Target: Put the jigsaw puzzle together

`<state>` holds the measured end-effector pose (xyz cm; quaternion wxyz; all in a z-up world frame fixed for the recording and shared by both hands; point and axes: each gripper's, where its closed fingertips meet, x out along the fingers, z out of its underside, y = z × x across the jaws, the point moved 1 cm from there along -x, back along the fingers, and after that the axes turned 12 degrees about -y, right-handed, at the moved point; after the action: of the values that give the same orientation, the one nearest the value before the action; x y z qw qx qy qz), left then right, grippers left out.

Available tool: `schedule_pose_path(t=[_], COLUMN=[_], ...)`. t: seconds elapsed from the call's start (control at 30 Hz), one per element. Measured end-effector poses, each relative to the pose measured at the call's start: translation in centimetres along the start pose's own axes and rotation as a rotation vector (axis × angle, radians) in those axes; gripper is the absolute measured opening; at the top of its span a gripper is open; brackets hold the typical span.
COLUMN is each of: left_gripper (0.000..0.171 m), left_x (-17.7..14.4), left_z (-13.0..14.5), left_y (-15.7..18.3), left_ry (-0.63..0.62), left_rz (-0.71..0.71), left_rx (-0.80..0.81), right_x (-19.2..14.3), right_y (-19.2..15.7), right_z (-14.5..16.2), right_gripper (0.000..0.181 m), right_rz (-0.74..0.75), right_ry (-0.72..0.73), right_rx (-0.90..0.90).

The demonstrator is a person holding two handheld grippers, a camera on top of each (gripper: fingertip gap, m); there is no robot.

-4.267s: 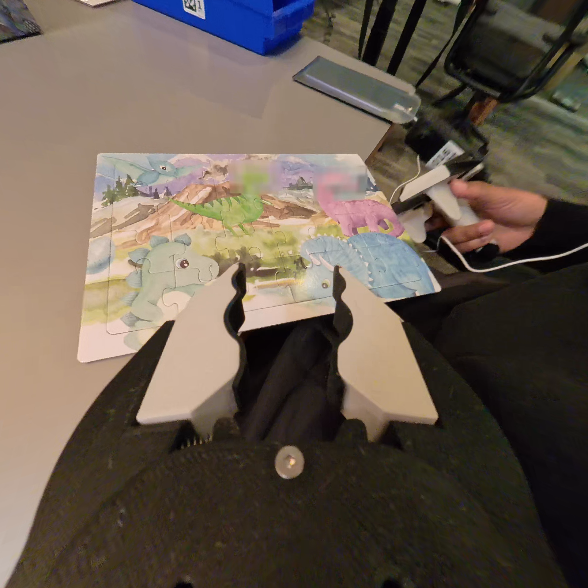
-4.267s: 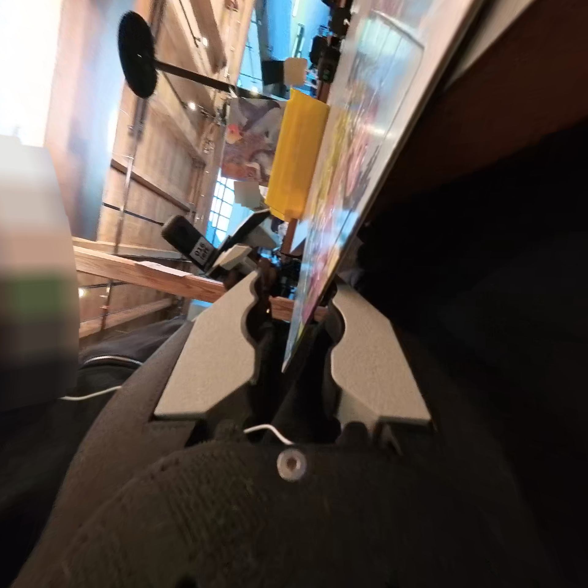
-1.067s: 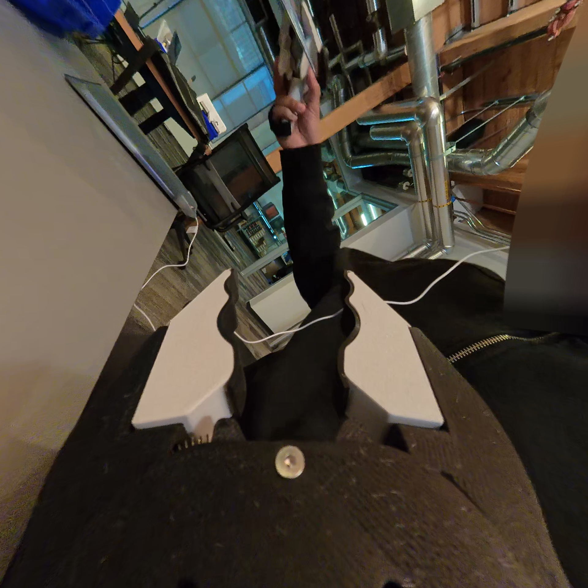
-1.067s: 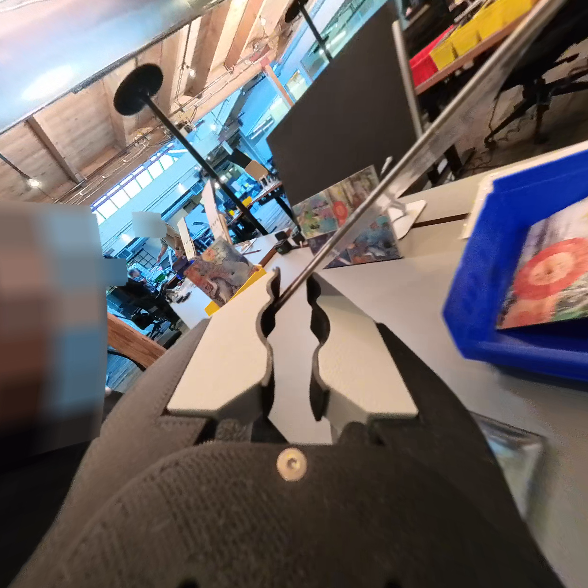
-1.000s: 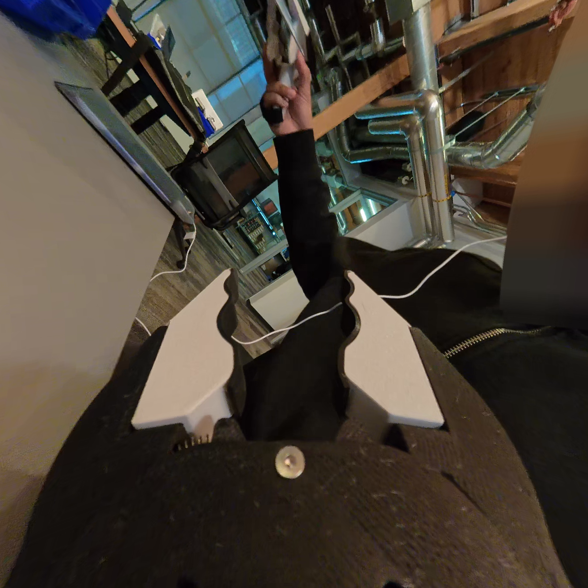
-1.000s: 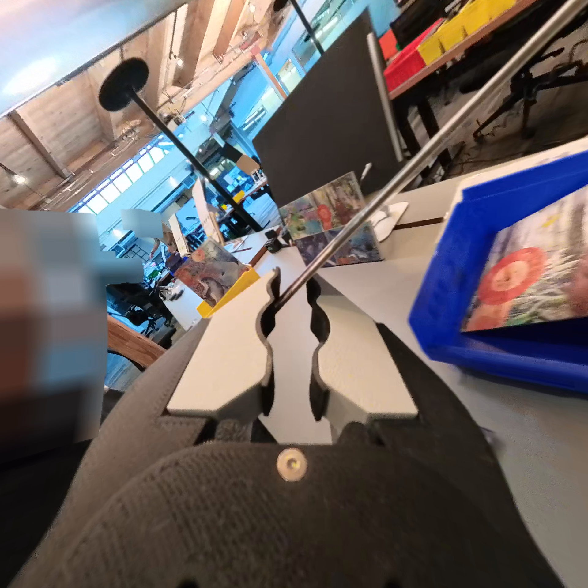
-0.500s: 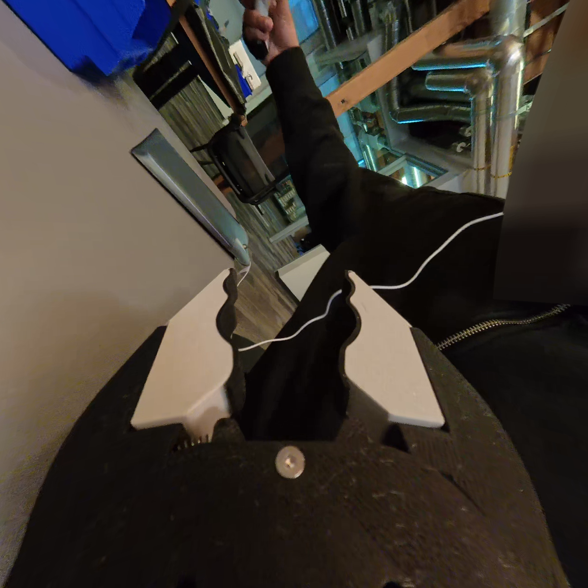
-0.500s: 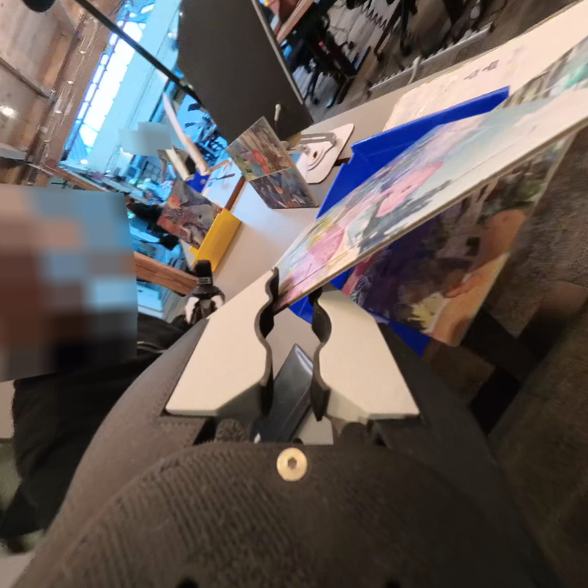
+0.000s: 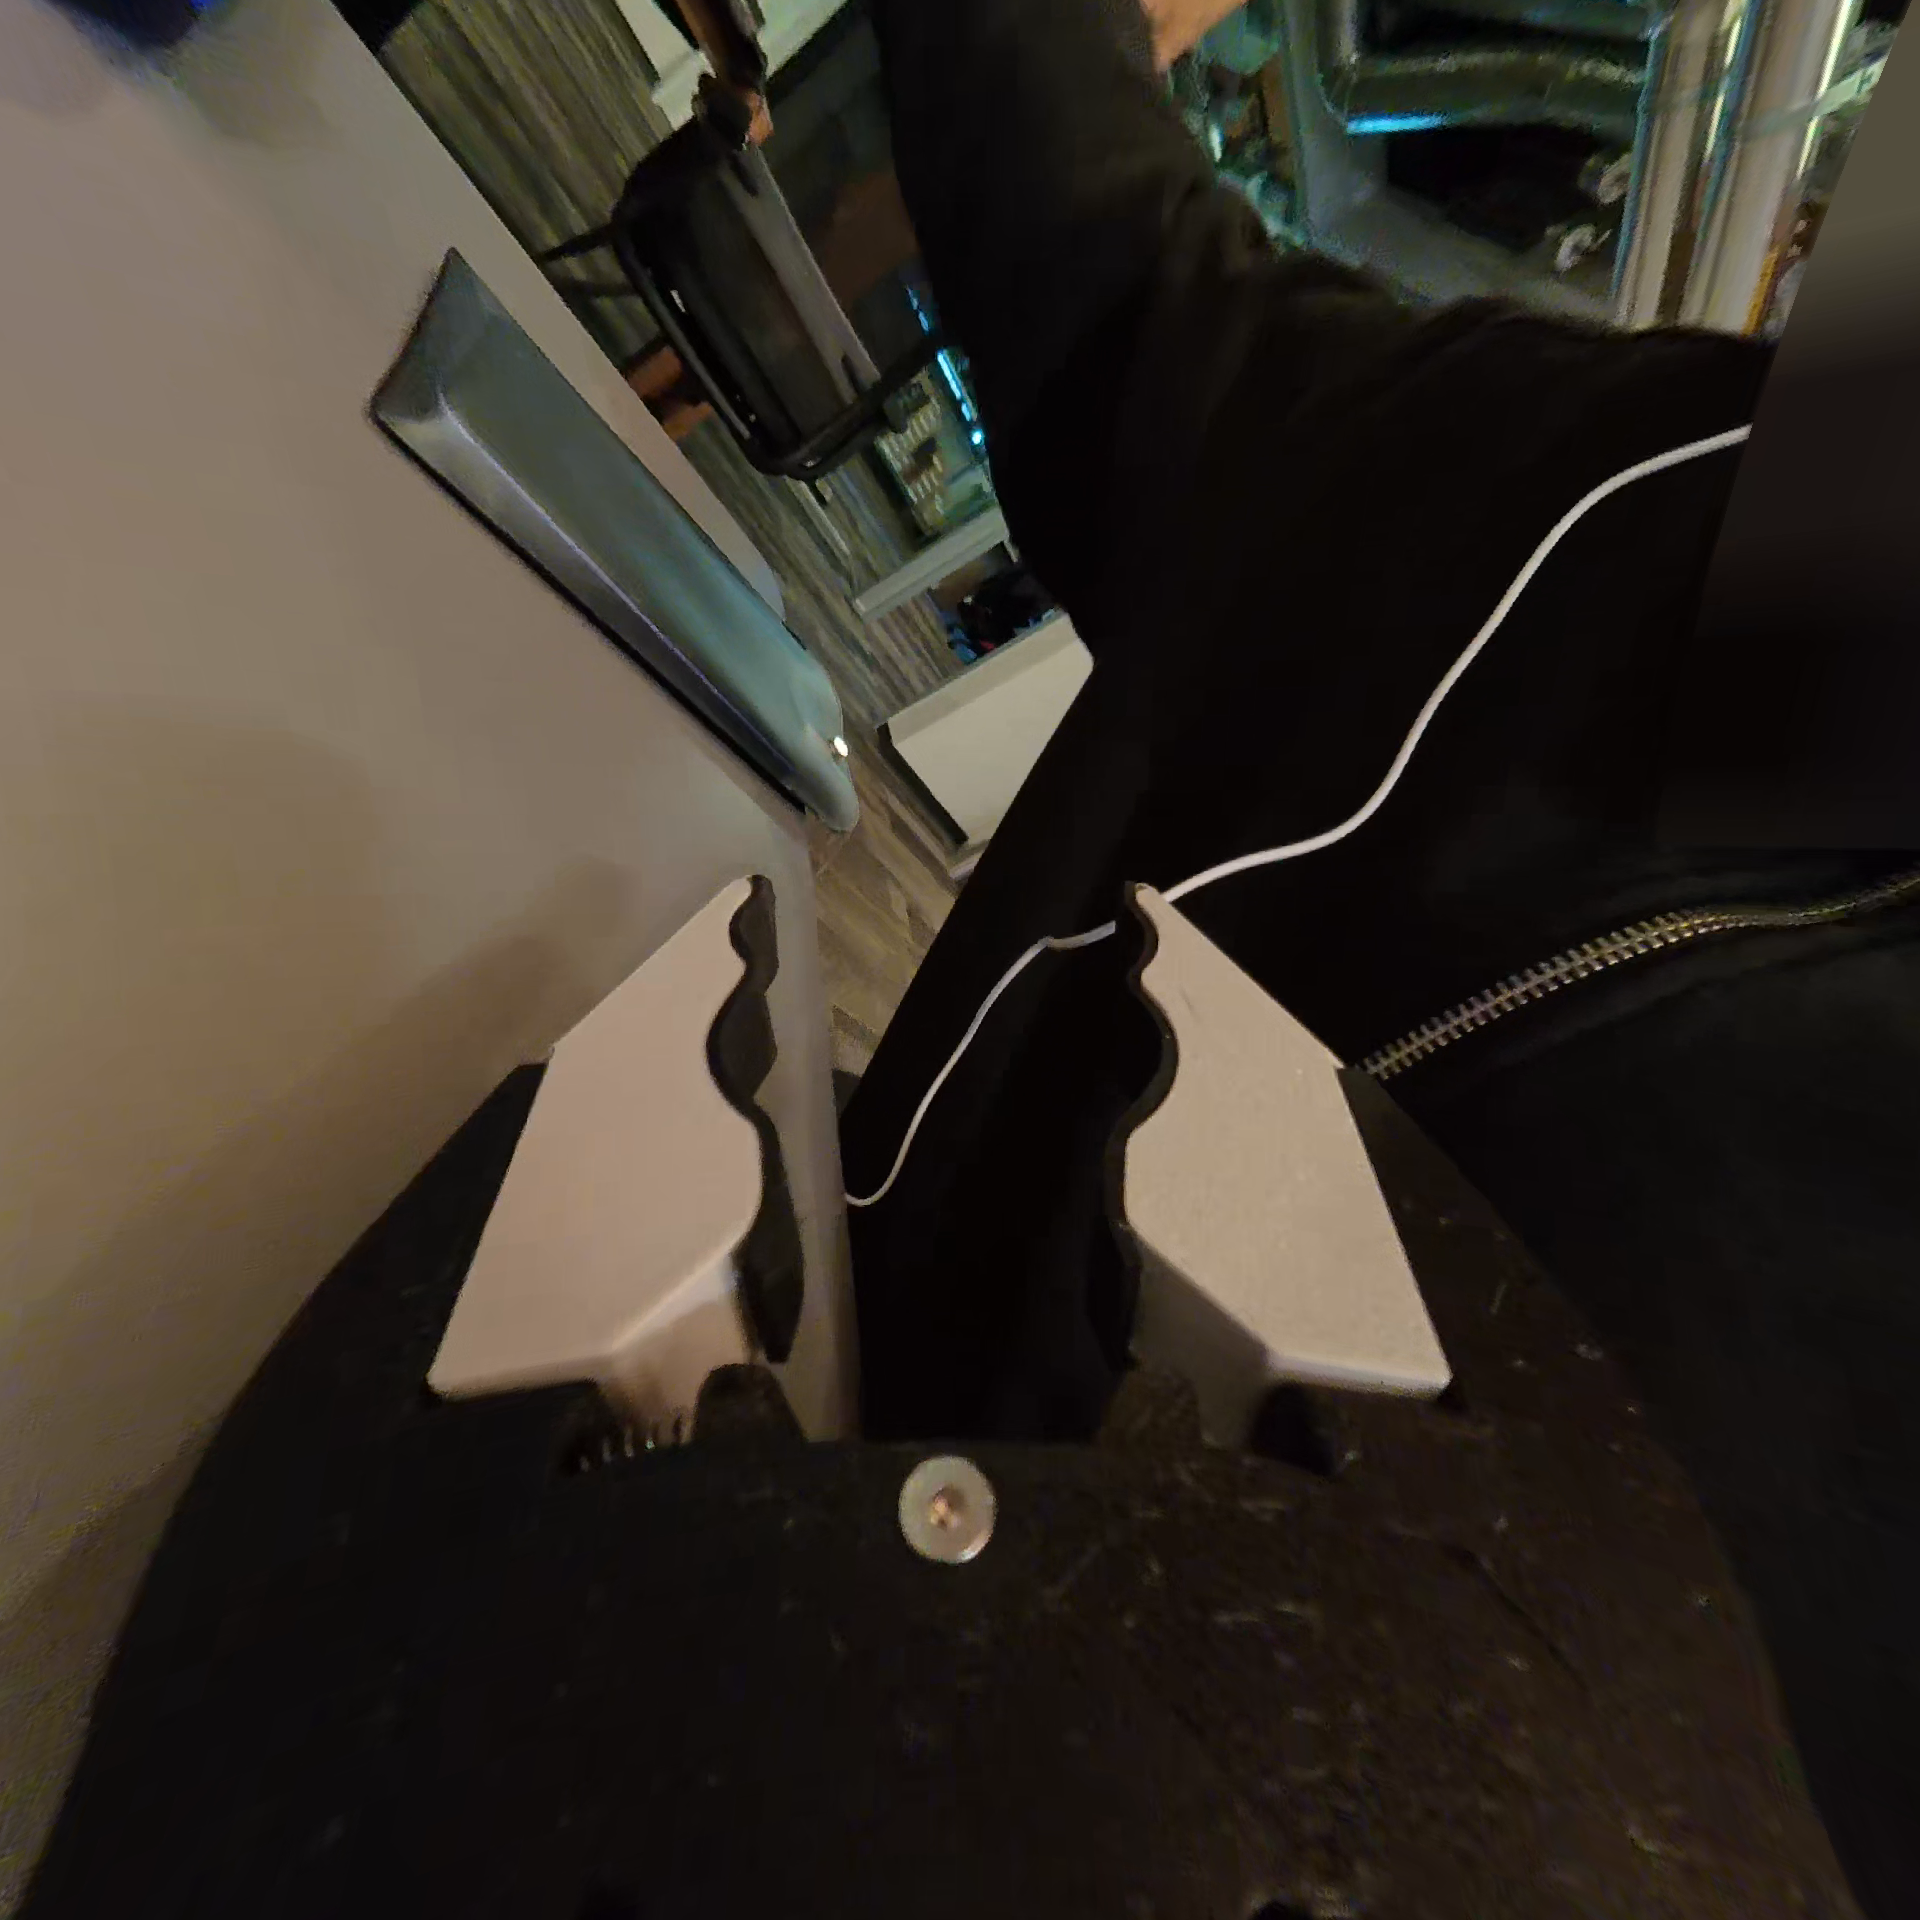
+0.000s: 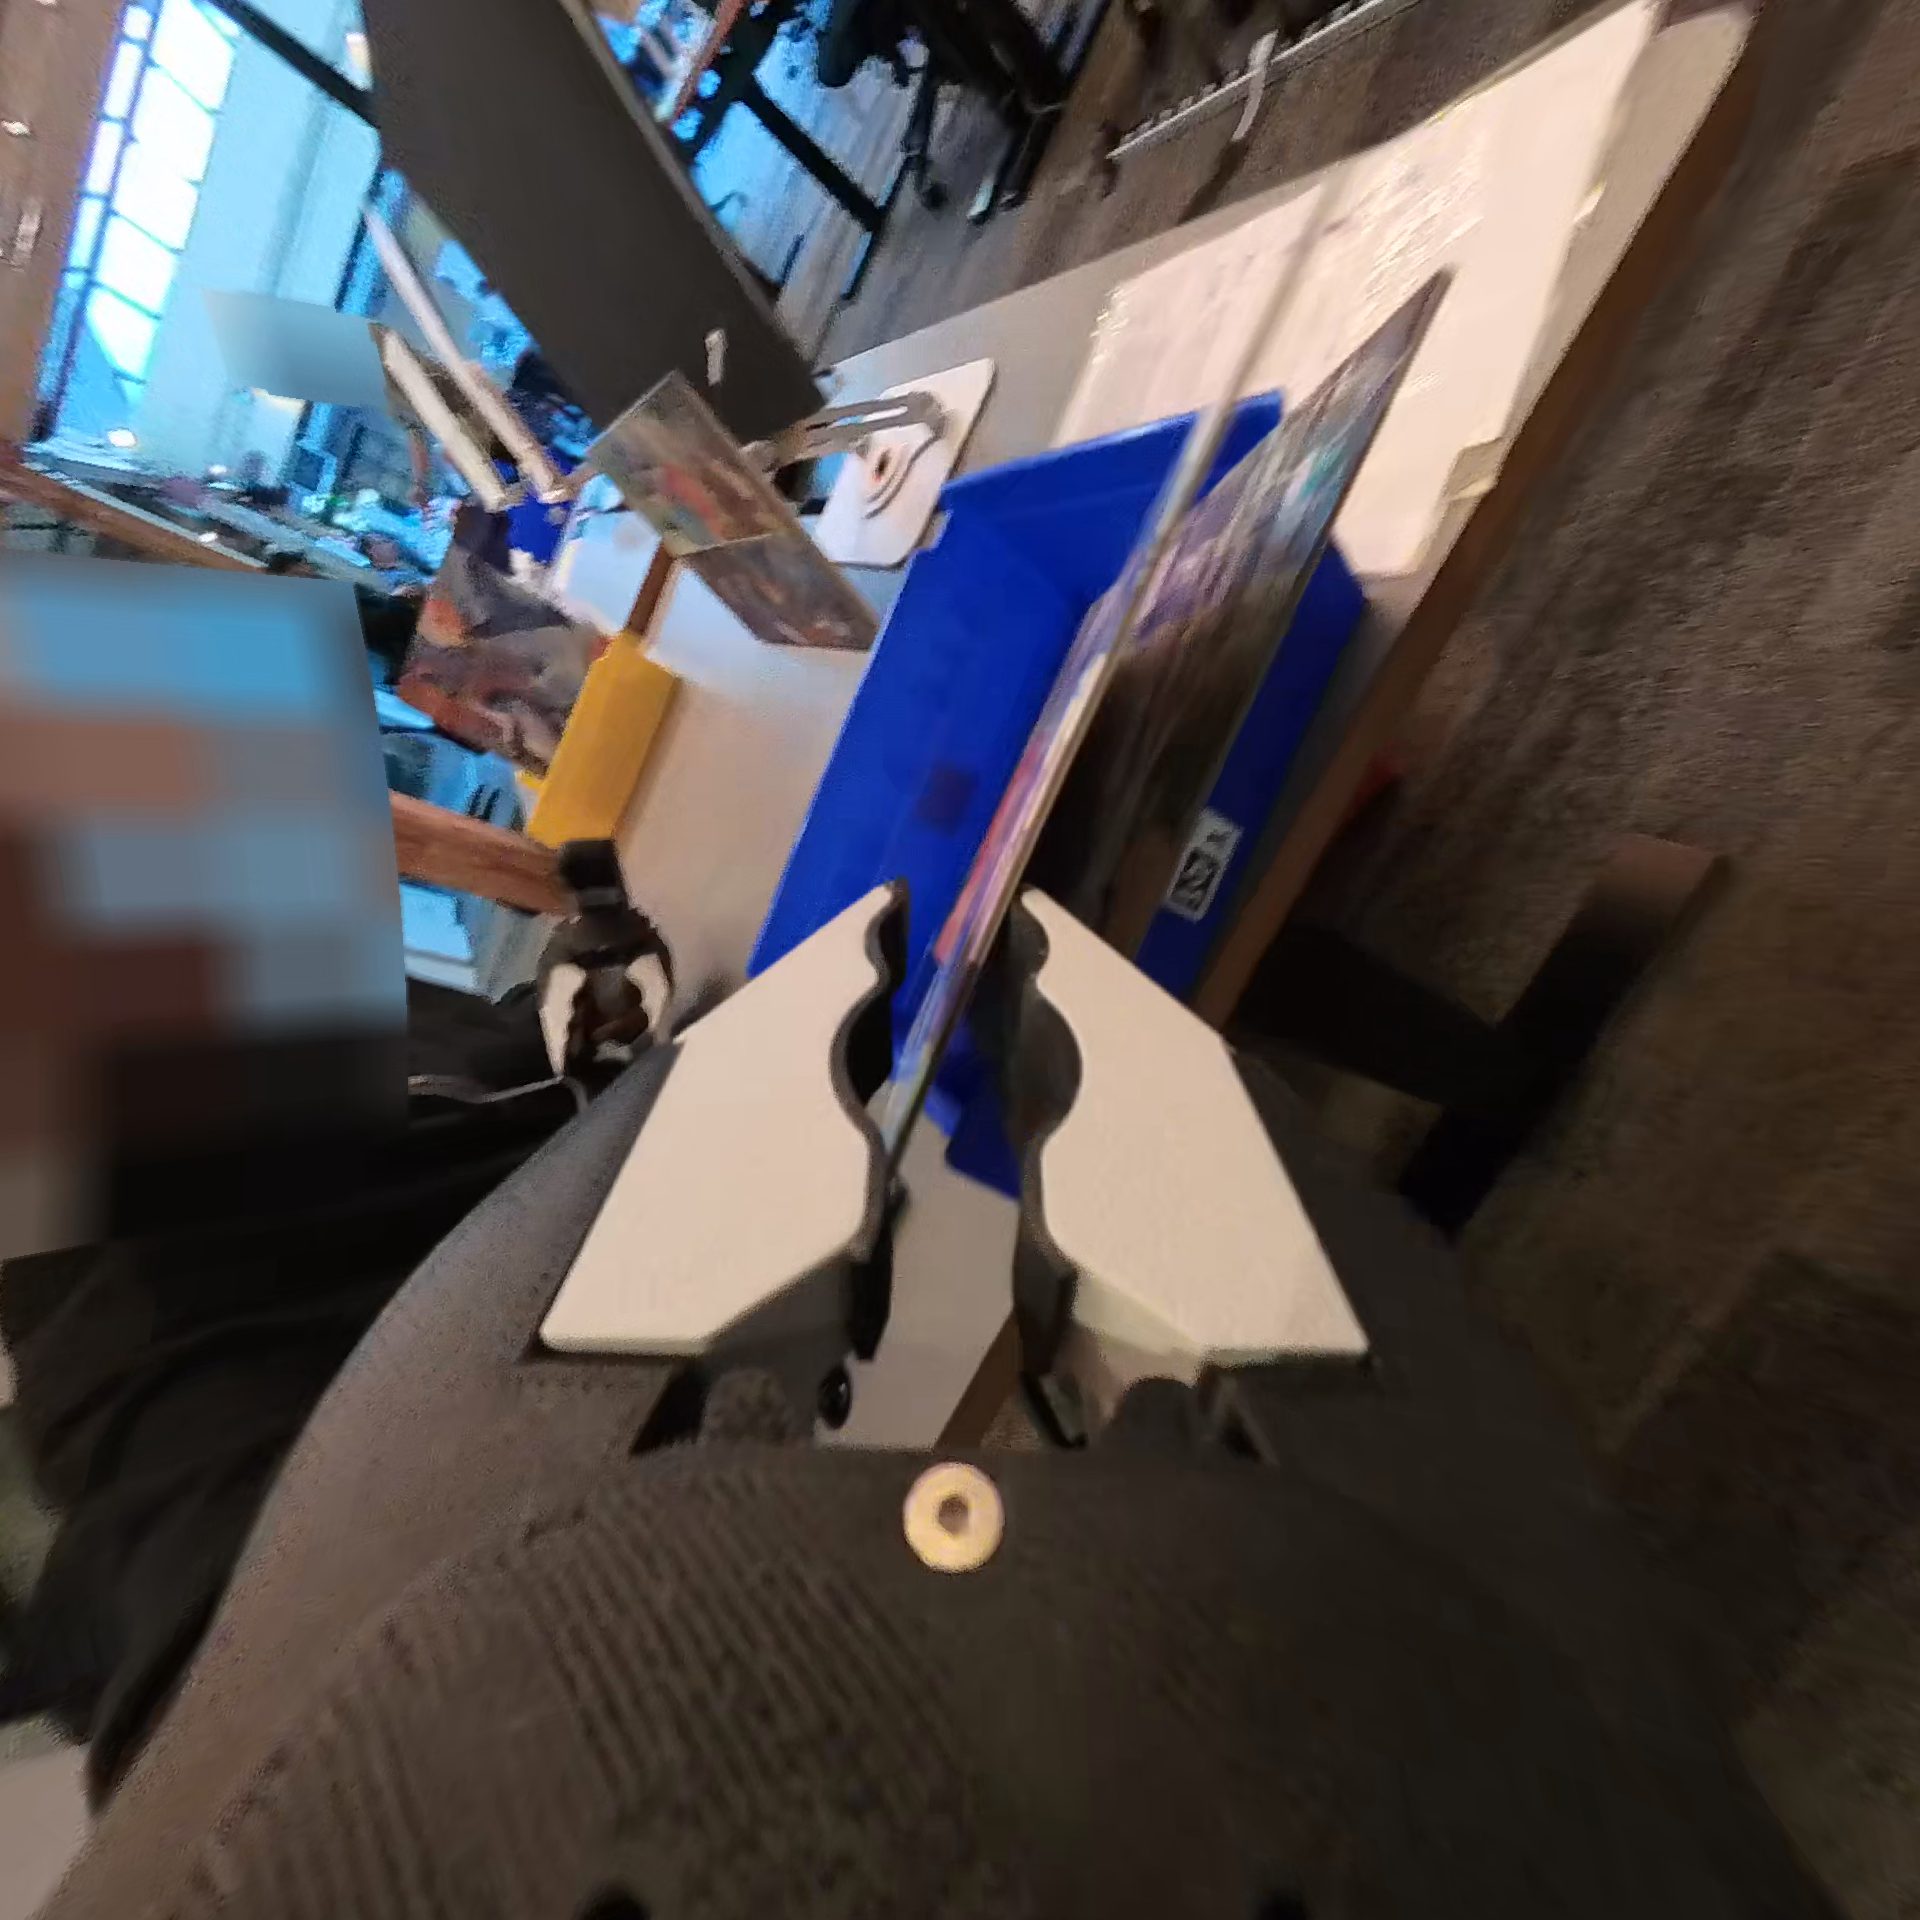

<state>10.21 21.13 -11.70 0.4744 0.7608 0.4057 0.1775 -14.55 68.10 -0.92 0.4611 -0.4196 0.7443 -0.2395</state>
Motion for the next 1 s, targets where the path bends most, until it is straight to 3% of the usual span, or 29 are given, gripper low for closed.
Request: schedule_pose_path(t=[0.2, 0.33, 0.43, 0.6, 0.7, 0.93, 1.0], left_gripper=[0.062, 0.060, 0.058, 0.057, 0.057, 0.056, 0.056], left_x=[0.5, -0.3, -1.0, -2.0, -2.4, -2.5, -2.6], left_z=[0.7, 0.6, 0.4, 0.8, 1.2, 2.2, 2.6], left_y=[-0.2, 0.2, 1.1, 1.6, 2.1, 3.4, 3.5], left_ry=[-0.033, 0.024, 0.070, 0.103, 0.119, 0.104, 0.104], left_rz=[-0.040, -0.008, 0.037, 0.026, 0.033, 0.028, 0.007], left_rx=[0.011, 0.007, 0.011, 0.033, 0.045, 0.085, 0.095], right_x=[4.6, 5.1, 3.6, -3.6, -3.7, 2.4, 4.9], right_y=[1.6, 2.6, 2.8, -0.6, -1.8, -4.2, -4.3], right_z=[-2.2, -4.1, -4.4, -4.4, -1.4, 7.3, 9.6], right_gripper=[0.006, 0.005, 0.010, 0.018, 0.025, 0.045, 0.070], right_rz=[0.055, 0.099, 0.191, 0.343, 0.466, 0.772, 0.999], right_ry=[-0.074, 0.131, 0.266, 0.599, 0.545, 0.258, 0.101], right_rx=[-0.044, -0.065, -0.109, -0.201, -0.225, -0.357, -0.505])
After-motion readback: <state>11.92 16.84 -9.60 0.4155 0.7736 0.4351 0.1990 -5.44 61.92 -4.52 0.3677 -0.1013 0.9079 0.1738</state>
